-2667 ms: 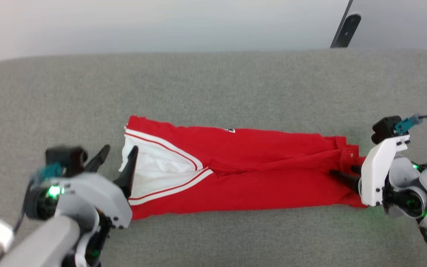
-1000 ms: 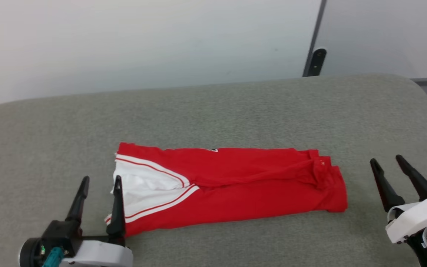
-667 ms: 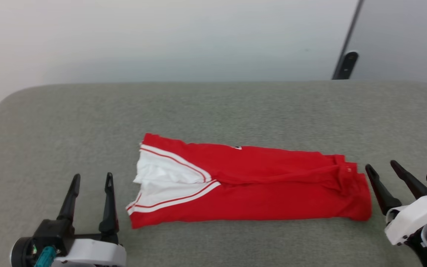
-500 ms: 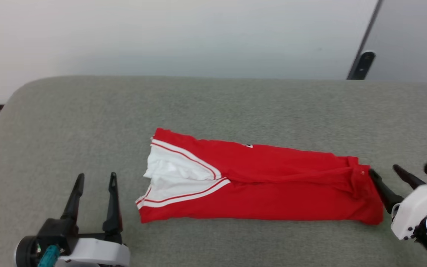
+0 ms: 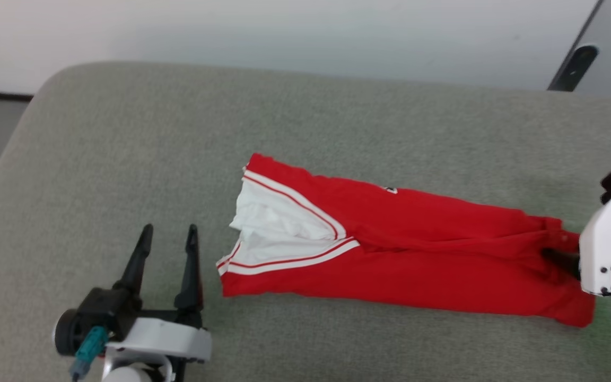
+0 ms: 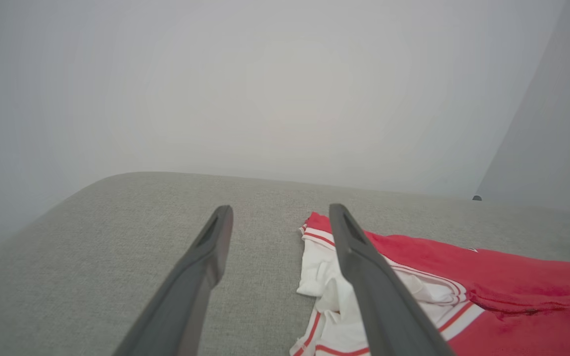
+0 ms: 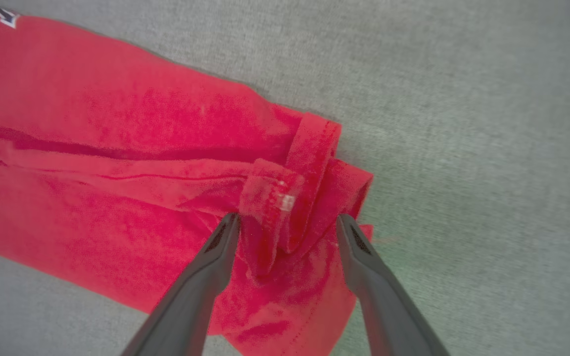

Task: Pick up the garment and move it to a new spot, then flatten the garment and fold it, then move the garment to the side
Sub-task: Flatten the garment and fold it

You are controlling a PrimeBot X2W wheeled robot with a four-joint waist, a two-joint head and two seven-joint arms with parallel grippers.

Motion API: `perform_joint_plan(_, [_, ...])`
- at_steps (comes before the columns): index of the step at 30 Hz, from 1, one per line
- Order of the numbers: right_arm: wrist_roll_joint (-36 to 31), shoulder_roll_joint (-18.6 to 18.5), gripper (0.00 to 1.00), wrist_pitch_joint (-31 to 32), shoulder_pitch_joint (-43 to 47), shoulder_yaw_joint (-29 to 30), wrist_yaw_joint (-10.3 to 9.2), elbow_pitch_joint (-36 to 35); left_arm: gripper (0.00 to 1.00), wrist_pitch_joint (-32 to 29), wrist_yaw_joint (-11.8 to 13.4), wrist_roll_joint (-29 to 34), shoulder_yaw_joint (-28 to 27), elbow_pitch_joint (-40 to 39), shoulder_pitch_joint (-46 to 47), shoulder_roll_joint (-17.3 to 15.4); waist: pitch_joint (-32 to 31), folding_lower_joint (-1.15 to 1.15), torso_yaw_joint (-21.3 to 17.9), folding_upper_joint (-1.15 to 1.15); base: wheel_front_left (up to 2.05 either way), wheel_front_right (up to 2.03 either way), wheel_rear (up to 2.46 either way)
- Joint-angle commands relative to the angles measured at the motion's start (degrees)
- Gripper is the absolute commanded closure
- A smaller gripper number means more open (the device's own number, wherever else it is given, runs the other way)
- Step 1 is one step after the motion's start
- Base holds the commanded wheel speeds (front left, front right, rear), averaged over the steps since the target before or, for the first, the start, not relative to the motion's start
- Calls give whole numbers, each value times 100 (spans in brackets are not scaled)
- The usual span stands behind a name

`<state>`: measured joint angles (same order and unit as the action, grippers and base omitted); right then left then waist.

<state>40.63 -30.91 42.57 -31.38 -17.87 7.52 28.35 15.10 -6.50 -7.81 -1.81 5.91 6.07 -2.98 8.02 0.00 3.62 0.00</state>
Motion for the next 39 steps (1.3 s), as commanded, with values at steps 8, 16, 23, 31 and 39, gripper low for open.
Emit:
perform_joint_plan(8, [-300,568,0,1050,-571,247,-5,816,0,2,174,-244,467,64,329,9,592,0,477,0,0,0,0])
perform_joint_plan(16, [-137,986,100,1229,-639,488,15,1175,0,2,278,-392,602,118,419,11,684,0,605,0,0,0,0])
perform_joint_plan(23, [-43,763,100,1344,-660,626,6,1023,0,1,234,-491,520,173,443,11,691,0,488,0,0,0,0])
perform_joint_plan(31, [-233,455,100,1085,-753,821,-11,964,0,1,209,-506,490,257,535,9,653,0,349,0,0,0,0])
perform_joint_plan(39, [-437,215,100,732,-903,947,-9,1015,0,1,148,-480,412,299,530,10,629,0,268,0,0,0,0])
